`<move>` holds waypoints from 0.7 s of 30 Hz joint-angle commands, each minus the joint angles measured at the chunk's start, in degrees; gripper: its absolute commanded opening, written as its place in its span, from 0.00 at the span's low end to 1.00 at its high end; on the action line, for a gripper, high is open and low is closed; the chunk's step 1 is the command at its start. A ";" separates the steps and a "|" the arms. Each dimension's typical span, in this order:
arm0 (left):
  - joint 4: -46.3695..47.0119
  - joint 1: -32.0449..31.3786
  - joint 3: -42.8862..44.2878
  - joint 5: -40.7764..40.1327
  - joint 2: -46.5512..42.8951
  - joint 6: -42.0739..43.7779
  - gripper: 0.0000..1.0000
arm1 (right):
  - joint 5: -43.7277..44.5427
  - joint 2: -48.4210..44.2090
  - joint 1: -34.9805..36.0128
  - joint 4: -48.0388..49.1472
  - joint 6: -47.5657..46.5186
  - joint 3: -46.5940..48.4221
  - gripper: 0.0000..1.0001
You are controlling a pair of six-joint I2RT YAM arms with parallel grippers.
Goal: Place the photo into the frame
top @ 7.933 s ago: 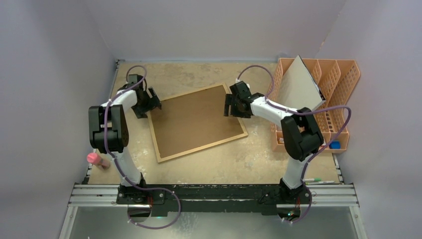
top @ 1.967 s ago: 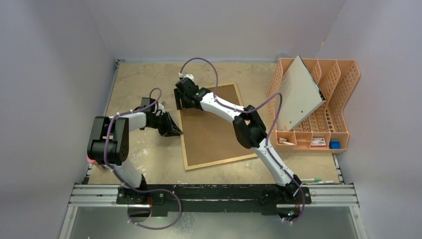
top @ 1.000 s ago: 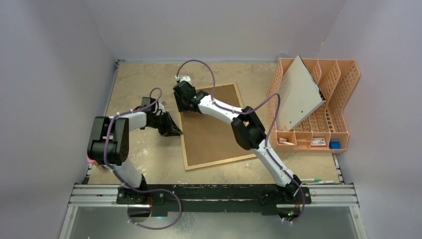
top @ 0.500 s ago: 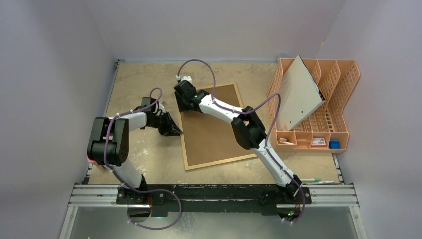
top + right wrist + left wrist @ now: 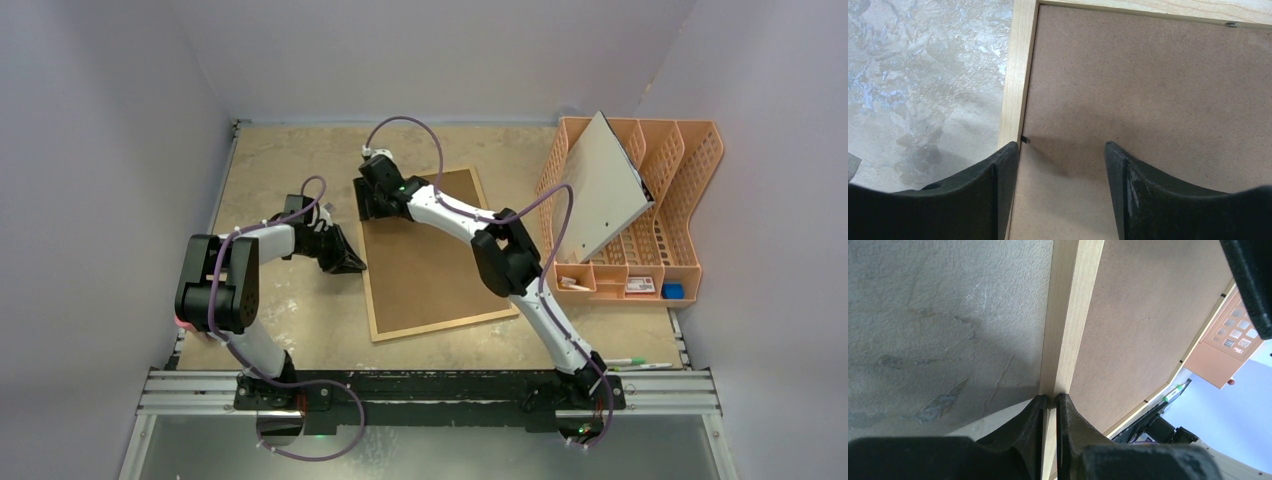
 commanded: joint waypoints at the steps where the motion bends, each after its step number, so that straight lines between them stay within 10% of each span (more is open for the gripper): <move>1: -8.72 -0.26 -2.87 -12.34 2.47 3.58 0.14 | -3.79 10.19 1.22 -18.42 3.35 0.13 0.67; 21: -8.83 -0.25 -3.30 -12.65 1.99 3.50 0.14 | 9.69 15.78 2.42 -22.98 2.87 -0.63 0.62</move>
